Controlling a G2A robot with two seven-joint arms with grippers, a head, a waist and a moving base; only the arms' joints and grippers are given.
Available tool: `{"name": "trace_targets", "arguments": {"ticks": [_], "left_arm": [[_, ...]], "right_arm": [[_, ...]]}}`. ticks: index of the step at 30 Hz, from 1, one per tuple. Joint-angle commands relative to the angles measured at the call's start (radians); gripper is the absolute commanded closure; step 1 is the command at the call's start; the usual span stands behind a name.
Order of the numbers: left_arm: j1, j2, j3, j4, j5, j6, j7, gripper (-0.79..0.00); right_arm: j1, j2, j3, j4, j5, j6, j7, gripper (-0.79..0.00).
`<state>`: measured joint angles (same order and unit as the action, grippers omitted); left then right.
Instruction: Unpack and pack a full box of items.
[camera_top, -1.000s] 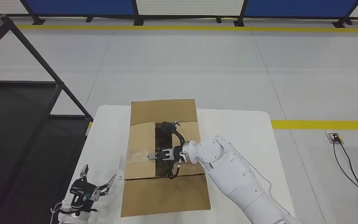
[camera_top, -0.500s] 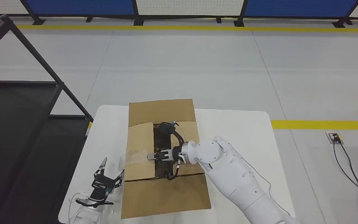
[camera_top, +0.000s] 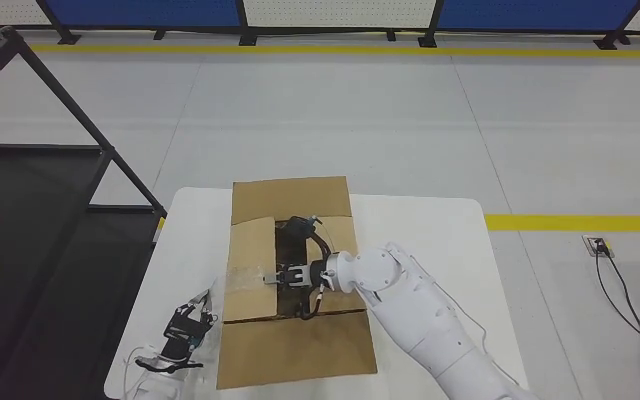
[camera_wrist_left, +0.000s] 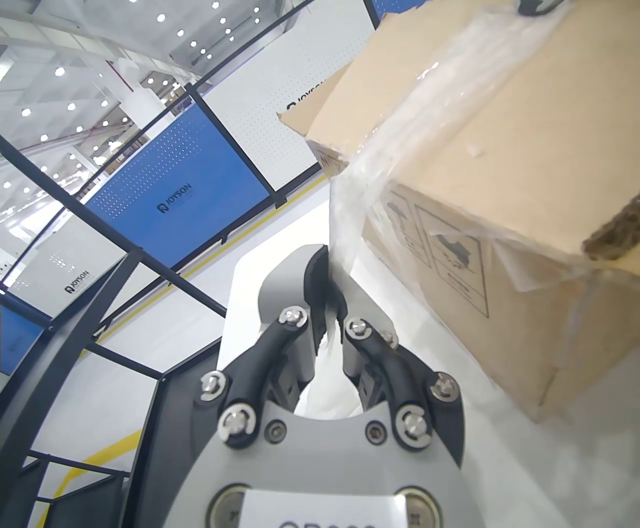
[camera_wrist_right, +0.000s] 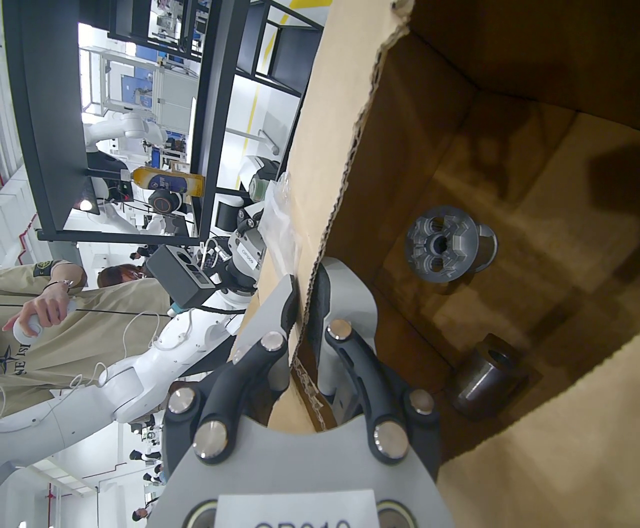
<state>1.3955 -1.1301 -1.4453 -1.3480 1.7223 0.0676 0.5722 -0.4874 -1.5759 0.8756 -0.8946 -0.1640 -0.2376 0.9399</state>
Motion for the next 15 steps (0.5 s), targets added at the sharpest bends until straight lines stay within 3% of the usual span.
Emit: {"name": "trace_targets", "arguments": {"ticks": [1, 7, 15], "left_arm": [[-0.001, -0.002, -0.001, 0.001, -0.004, 0.007, 0.001, 0.000], [0.000, -0.005, -0.006, 0.001, -0.016, 0.020, 0.008, 0.000], [0.007, -0.009, -0.017, 0.006, -0.031, 0.033, 0.014, 0.000]], "right_arm": [[0.000, 0.001, 0.002, 0.003, 0.003, -0.001, 0.003, -0.037], [-0.004, 0.004, 0.016, 0.004, 0.027, -0.018, 0.007, -0.092], [-0.005, 0.006, 0.029, 0.015, 0.069, -0.046, 0.028, -0.089]]}}
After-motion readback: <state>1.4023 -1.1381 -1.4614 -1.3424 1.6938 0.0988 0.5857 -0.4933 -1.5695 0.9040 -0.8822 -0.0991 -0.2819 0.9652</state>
